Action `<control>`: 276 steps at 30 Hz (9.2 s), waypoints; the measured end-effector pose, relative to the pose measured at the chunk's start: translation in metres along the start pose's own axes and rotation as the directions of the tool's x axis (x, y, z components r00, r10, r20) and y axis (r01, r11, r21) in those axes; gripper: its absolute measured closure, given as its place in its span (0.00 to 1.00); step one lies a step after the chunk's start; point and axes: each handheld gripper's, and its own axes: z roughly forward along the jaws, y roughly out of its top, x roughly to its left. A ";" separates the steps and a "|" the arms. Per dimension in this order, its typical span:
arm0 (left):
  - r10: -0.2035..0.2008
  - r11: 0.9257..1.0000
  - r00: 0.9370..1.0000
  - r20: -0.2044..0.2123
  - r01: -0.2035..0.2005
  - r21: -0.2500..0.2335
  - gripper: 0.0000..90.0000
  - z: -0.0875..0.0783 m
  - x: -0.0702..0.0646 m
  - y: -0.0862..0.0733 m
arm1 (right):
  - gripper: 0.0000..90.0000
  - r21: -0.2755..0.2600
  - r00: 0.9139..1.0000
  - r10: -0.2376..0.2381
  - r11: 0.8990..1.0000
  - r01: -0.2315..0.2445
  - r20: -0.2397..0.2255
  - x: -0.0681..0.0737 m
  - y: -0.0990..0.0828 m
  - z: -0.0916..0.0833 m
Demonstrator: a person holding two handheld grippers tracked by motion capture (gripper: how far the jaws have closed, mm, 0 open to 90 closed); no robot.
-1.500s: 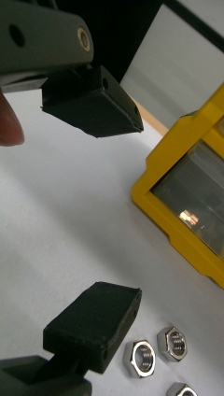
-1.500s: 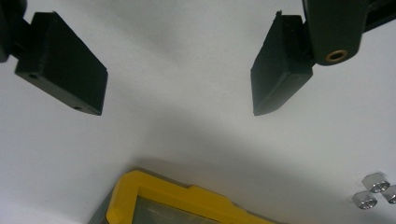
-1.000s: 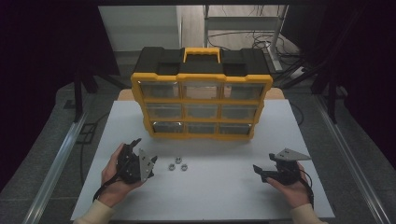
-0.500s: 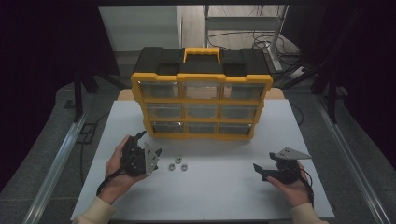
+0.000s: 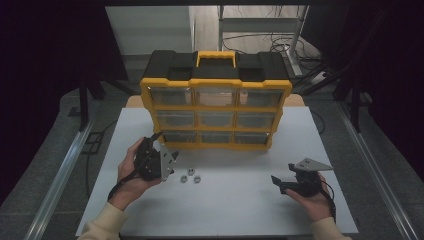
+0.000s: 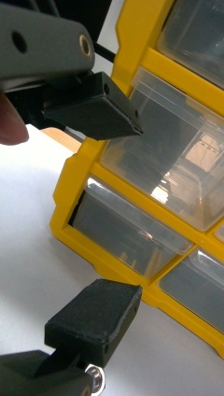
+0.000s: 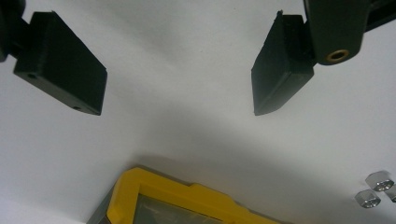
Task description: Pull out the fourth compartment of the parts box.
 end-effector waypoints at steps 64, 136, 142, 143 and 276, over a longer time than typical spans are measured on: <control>0.068 0.998 0.995 -0.066 -0.068 0.011 0.25 0.032 0.036 0.024 | 0.20 -0.008 1.000 0.001 1.000 -0.001 -0.009 0.002 0.003 0.001; 0.159 0.987 0.953 -0.257 -0.162 0.010 0.73 0.049 0.026 0.030 | 0.20 -0.007 1.000 0.003 1.000 -0.003 0.004 -0.001 0.002 -0.001; 0.155 0.987 0.955 -0.253 -0.159 0.006 0.73 0.048 0.026 0.030 | 0.20 -0.011 1.000 0.003 1.000 -0.003 0.004 -0.001 0.002 -0.002; 0.156 0.987 0.955 -0.253 -0.160 0.007 0.73 0.048 0.026 0.030 | 0.20 -0.011 1.000 0.002 1.000 -0.002 0.004 -0.001 0.002 -0.002; 0.193 0.980 0.962 -0.194 -0.199 -0.014 0.74 -0.004 0.014 0.023 | 0.20 -0.017 1.000 -0.020 1.000 0.020 0.004 0.000 0.004 -0.003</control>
